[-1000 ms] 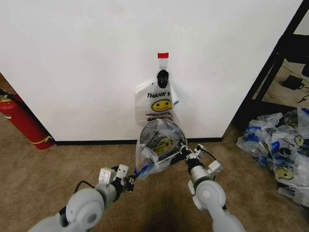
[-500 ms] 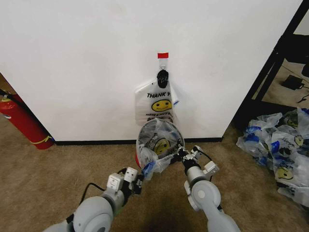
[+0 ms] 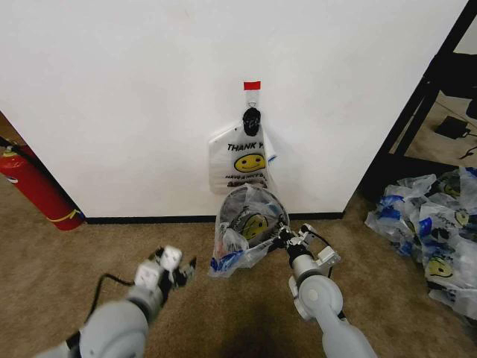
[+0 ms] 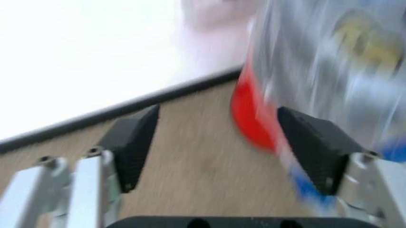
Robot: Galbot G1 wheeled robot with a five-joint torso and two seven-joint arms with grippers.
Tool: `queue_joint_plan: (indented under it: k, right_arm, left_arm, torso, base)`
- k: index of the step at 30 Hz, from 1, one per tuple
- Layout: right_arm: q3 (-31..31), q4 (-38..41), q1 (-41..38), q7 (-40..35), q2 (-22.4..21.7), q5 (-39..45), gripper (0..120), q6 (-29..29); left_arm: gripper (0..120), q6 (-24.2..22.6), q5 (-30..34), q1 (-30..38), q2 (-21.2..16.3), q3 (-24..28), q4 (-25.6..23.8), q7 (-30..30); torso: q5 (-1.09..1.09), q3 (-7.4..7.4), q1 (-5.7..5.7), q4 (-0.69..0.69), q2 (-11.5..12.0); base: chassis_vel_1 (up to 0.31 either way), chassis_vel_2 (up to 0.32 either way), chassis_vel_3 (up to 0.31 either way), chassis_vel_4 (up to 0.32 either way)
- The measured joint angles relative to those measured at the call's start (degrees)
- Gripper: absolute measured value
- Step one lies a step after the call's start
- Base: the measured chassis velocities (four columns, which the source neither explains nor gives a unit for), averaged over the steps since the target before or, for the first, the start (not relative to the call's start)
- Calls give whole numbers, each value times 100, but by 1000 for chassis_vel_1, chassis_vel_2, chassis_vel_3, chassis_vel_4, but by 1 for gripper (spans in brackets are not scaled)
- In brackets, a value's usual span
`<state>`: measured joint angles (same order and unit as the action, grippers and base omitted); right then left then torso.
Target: Pick up the garbage bag from the wall and place it over the trash bin.
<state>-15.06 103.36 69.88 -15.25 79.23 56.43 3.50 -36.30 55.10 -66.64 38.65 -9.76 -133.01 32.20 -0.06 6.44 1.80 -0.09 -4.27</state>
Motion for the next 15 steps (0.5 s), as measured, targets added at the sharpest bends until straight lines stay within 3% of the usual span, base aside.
queue_joint_plan:
  k: [5,7,11,15]
  right_arm:
    - [75,88,107,45,-10,-153,1,-2]
    - [97,88,100,49,-2,-175,1,-2]
    - [133,98,96,52,17,-229,1,9]
    - [133,113,122,51,12,-247,1,15]
  left_arm:
    - [98,-89,828,1851,169,1054,721,-170]
    - [99,-116,956,2042,244,1159,831,-143]
    - [90,-356,1561,2840,555,1502,1322,17]
    - [82,-495,1889,3124,654,1632,1520,108]
  torso:
    - [0,0,1,-3,0]
    - [-2,1,1,-4,2]
    - [0,1,1,0,2]
    - [2,1,0,-1,2]
  base:
    - [0,0,0,0]
    - [0,0,0,0]
    - [0,0,0,0]
    - [0,0,0,0]
